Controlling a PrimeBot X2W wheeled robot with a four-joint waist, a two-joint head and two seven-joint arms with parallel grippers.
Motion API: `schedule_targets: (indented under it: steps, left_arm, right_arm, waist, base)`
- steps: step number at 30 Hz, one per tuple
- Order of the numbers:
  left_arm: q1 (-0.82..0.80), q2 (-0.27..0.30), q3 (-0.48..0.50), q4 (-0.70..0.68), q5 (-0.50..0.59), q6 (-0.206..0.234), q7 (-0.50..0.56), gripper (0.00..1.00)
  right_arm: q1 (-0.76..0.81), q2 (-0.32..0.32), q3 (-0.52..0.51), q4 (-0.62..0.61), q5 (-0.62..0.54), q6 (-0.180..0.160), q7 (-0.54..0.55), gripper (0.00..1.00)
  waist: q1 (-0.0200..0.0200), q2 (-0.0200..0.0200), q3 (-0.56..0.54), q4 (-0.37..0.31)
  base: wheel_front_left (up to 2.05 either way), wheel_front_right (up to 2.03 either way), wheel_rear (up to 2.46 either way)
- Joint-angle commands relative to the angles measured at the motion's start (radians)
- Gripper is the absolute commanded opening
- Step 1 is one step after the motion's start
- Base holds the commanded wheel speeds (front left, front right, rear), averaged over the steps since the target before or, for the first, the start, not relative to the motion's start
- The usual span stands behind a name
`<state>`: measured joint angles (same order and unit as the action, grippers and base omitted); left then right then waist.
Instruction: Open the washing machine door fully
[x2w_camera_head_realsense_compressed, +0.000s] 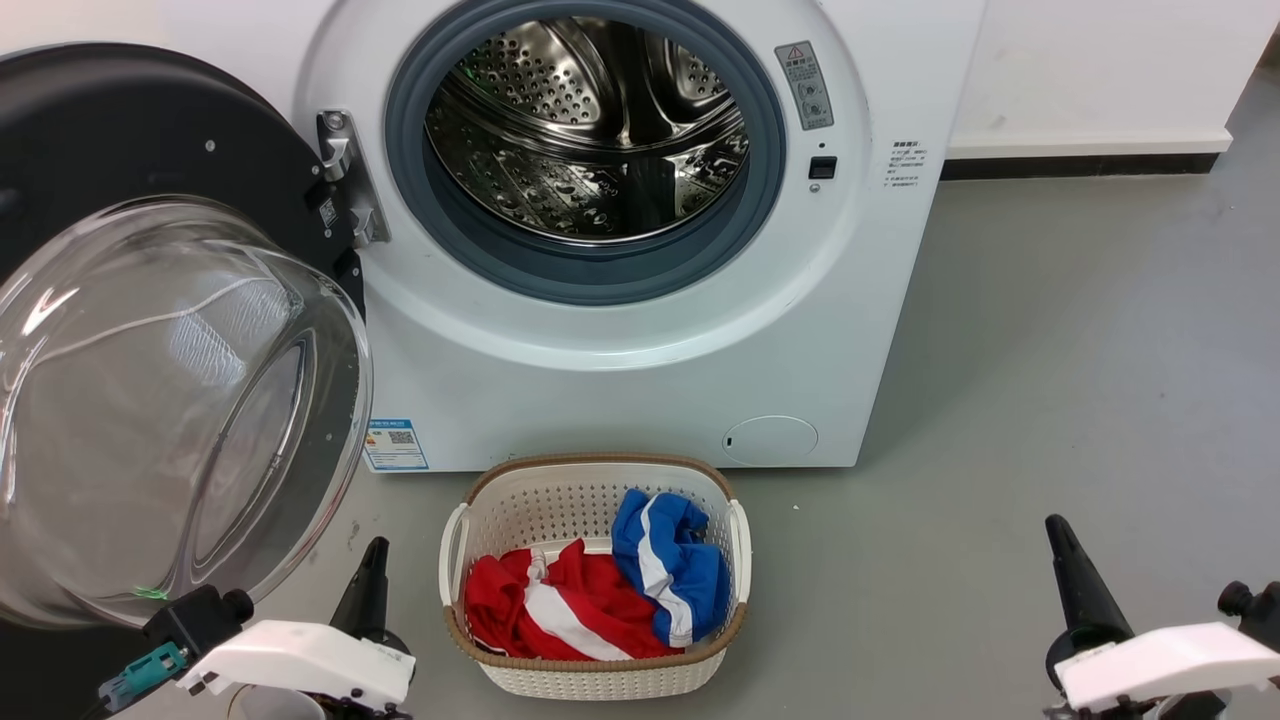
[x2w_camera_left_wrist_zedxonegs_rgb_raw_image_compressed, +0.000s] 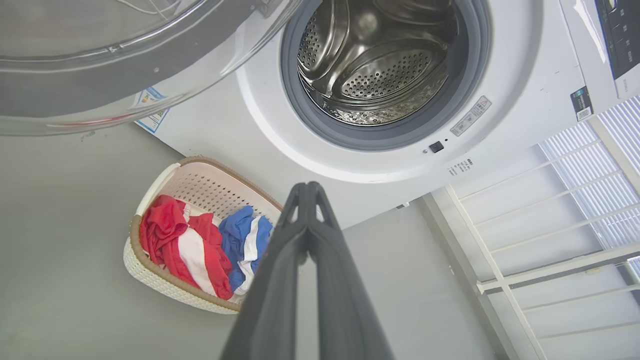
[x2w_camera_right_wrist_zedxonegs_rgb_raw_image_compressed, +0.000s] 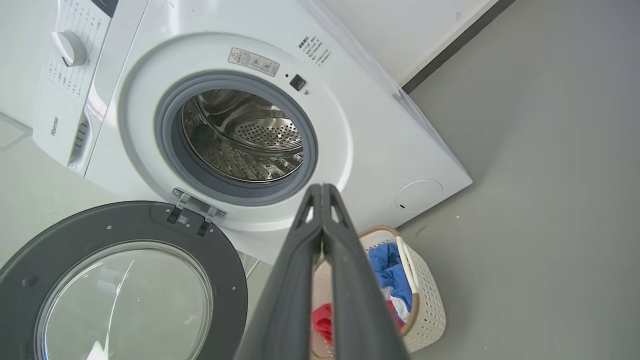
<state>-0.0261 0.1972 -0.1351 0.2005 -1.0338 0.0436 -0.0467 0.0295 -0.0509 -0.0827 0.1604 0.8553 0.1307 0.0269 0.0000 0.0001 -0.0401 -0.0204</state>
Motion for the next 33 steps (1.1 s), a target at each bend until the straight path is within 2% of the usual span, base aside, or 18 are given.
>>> schedule_targets:
  steps: [1,33]
  left_arm:
    - [-0.032,-0.004,0.017,-0.007,-0.029,-0.012,0.007,0.00]
    - [-0.060,-0.071,0.130,0.018,-0.302,-0.093,0.080,0.00]
  right_arm:
    - [-0.032,0.000,-0.003,-0.007,0.040,0.000,0.003,0.00]
    - [-0.087,0.001,-0.017,0.038,0.394,0.000,0.044,0.00]
  waist:
    - [0.0000,-0.0001,0.001,0.000]
    - [0.0000,-0.0001,0.018,0.009]
  base:
    - [0.00,0.00,0.00]
    - [0.00,0.00,0.00]
